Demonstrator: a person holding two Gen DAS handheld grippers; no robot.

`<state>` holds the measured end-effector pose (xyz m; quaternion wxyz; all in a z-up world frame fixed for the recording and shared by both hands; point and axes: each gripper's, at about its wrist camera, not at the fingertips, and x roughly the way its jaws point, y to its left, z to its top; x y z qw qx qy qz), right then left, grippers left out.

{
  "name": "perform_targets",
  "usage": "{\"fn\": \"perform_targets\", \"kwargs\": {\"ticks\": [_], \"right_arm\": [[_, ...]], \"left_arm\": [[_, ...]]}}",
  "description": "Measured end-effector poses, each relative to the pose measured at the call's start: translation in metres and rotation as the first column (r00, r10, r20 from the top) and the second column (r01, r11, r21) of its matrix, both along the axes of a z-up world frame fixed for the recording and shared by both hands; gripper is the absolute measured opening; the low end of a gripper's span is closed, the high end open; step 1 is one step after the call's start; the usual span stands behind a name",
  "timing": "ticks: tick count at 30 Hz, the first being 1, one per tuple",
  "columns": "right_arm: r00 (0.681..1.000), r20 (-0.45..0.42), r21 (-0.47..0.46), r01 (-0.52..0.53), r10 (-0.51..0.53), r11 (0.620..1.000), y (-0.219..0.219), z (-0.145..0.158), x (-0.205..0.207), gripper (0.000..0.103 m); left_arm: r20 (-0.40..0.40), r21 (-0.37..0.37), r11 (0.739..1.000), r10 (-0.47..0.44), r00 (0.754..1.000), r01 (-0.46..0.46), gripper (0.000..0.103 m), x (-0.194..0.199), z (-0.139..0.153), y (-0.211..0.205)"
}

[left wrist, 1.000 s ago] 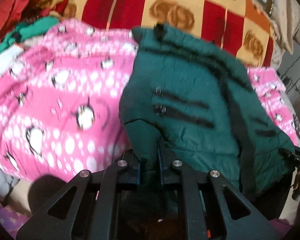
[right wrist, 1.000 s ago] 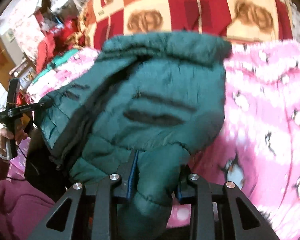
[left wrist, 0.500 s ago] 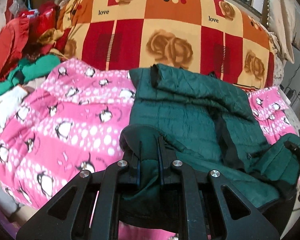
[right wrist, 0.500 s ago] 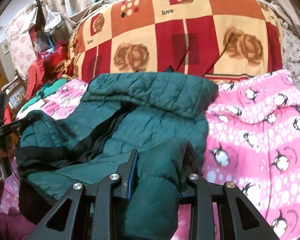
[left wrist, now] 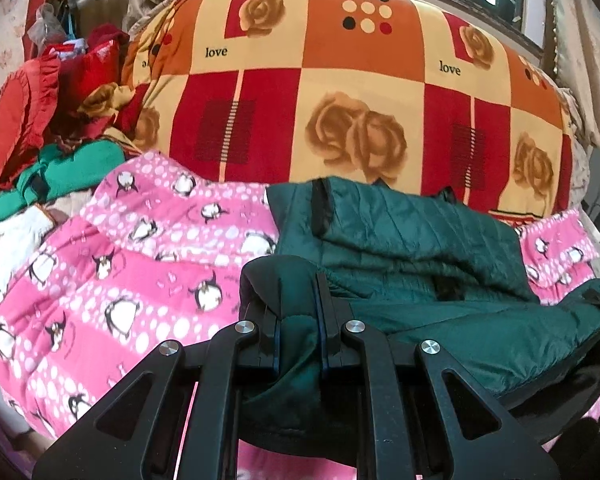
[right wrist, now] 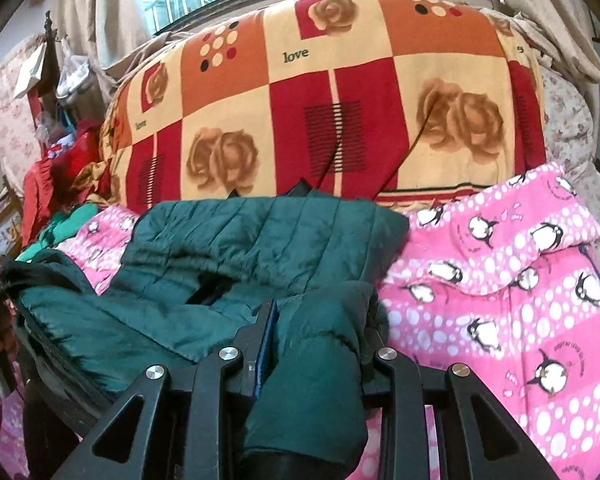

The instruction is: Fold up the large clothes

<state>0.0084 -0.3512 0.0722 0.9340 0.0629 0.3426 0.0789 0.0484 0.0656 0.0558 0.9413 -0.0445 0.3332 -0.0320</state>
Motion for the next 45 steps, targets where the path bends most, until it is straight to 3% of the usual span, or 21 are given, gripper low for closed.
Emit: {"fn": "perform_targets", "kwargs": {"ticks": [5, 10, 26, 34, 45], "right_arm": [[0.999, 0.025, -0.045, 0.043, -0.042, 0.998, -0.003, 0.005, 0.019, 0.029], [0.996, 0.027, -0.033, 0.09, -0.089, 0.995, -0.013, 0.005, 0.045, 0.029], [0.994, -0.018, -0.054, 0.105, -0.106, 0.993, -0.019, 0.004, 0.146, 0.029], [0.983, -0.112, -0.052, 0.144, -0.149, 0.988, -0.021, -0.039, 0.195, 0.029], [0.974, -0.157, -0.015, 0.163, -0.163, 0.986, -0.026, -0.076, 0.216, 0.033]], "left_arm": [[0.026, 0.01, 0.999, 0.042, 0.999, -0.042, 0.012, 0.023, 0.005, -0.002], [0.031, 0.022, 0.997, 0.07, 0.997, -0.071, 0.012, 0.05, 0.007, -0.005], [0.007, 0.019, 0.993, 0.115, 0.993, -0.115, 0.012, 0.126, 0.006, -0.006], [-0.041, 0.068, 0.99, 0.13, 0.991, -0.127, 0.013, 0.169, -0.021, -0.016], [-0.055, 0.109, 0.986, 0.134, 0.99, -0.127, 0.014, 0.19, -0.049, -0.022]]}}
